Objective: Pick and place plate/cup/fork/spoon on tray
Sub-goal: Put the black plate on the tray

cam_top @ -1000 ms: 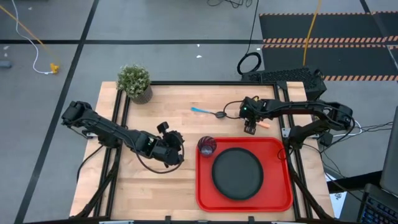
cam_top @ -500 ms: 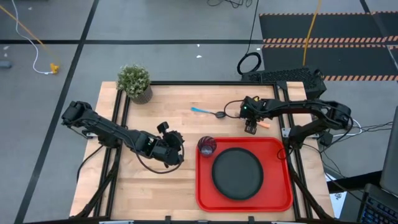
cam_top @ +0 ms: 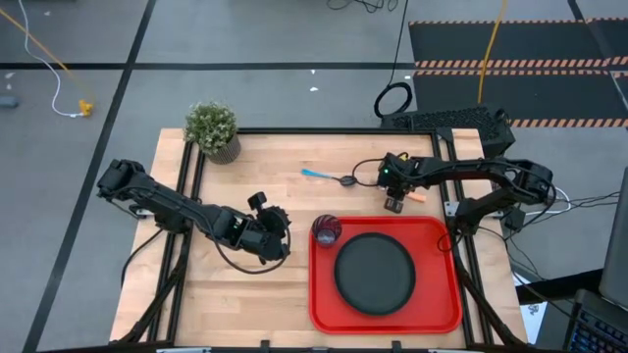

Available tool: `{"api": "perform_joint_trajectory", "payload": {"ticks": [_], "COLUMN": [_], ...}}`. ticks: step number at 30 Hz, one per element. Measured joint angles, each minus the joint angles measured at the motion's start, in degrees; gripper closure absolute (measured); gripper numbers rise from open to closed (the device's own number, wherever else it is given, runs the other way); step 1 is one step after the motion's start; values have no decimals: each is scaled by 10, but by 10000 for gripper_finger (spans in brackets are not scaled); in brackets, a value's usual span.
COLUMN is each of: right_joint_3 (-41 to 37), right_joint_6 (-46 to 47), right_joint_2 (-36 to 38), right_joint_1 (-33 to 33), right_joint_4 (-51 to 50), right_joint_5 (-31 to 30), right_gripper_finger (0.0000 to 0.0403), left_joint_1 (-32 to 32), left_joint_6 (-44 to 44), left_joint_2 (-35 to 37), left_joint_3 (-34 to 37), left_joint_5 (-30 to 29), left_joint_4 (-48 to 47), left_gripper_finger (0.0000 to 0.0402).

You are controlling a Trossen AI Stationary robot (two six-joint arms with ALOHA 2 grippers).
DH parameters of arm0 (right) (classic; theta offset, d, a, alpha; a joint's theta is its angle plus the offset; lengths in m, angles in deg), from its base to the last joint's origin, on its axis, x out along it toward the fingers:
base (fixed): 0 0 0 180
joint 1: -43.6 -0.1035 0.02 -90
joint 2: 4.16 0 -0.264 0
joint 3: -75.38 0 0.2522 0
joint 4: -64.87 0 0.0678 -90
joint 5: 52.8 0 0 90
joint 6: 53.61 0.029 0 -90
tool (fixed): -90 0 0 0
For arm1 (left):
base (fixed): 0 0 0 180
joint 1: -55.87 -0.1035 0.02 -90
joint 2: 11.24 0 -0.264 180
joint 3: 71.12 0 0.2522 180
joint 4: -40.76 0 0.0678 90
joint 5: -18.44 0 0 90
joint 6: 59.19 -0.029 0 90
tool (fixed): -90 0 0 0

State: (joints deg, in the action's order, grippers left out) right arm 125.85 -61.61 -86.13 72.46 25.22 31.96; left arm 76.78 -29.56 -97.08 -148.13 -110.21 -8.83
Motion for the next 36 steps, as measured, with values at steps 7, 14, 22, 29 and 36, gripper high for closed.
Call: {"api": "perform_joint_trajectory", "payload": {"ticks": [7, 14, 22, 29, 36], "right_joint_3": [0, 0, -3, -2, -1], "right_joint_6": [81, 103, 248, 421, 489], "right_joint_2": [0, 6, 75, 165, 230], "right_joint_1": [-8, -40, -98, -179, -242], "right_joint_4": [3, -3, -74, -163, -211], "right_joint_5": [4, -22, -47, -52, -99], "right_gripper_finger": [394, 395, 401, 399, 400], "left_joint_1": [0, 0, 0, 0, 0], "left_joint_6": [-5, -5, -5, -5, -5], "left_joint_2": [0, 0, 0, 0, 0], "left_joint_3": [0, 0, 0, 0, 0], "left_joint_5": [0, 0, 0, -2, -3], "left_joint_4": [0, 0, 0, 1, 1], "left_gripper_finger": [307, 307, 307, 307, 307]}}
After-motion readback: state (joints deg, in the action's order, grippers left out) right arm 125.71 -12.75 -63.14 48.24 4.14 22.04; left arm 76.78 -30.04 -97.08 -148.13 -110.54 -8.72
